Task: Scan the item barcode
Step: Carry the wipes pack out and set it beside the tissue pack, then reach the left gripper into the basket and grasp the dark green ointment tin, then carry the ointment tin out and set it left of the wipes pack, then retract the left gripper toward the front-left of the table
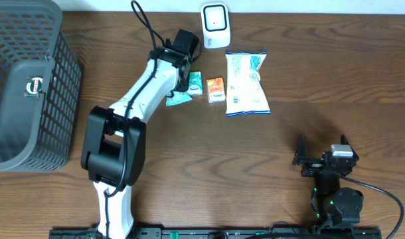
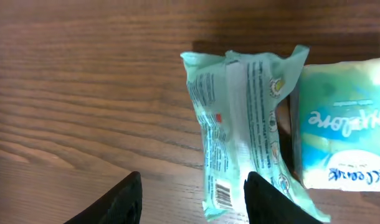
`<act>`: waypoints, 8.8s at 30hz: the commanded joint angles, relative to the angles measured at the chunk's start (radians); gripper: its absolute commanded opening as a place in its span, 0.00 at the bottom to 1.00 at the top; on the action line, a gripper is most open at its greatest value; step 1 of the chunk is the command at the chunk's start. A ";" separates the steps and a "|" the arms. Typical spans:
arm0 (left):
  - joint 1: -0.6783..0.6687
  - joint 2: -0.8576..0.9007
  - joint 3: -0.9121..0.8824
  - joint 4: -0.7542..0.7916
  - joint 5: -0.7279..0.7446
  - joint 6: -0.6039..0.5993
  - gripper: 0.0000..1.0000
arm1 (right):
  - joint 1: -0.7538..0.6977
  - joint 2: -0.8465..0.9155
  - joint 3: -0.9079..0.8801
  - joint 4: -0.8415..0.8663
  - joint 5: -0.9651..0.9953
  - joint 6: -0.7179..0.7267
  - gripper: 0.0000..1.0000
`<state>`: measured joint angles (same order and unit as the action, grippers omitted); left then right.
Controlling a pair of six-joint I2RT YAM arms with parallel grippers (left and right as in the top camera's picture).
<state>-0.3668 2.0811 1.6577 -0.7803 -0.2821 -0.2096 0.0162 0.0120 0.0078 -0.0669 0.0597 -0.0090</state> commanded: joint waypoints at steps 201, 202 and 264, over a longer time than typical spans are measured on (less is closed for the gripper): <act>0.278 0.050 -0.035 0.127 0.274 -0.027 0.77 | -0.002 -0.006 -0.002 -0.003 0.002 -0.007 0.99; 0.278 0.050 -0.035 0.128 0.275 -0.027 0.79 | -0.002 -0.006 -0.002 -0.003 0.002 -0.007 0.99; 0.277 -1.291 -0.484 -0.551 0.274 -0.219 0.98 | -0.002 -0.006 -0.002 -0.003 0.002 -0.007 0.99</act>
<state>-0.0872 0.7895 1.1828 -1.3216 -0.0029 -0.4000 0.0162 0.0120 0.0078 -0.0669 0.0597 -0.0090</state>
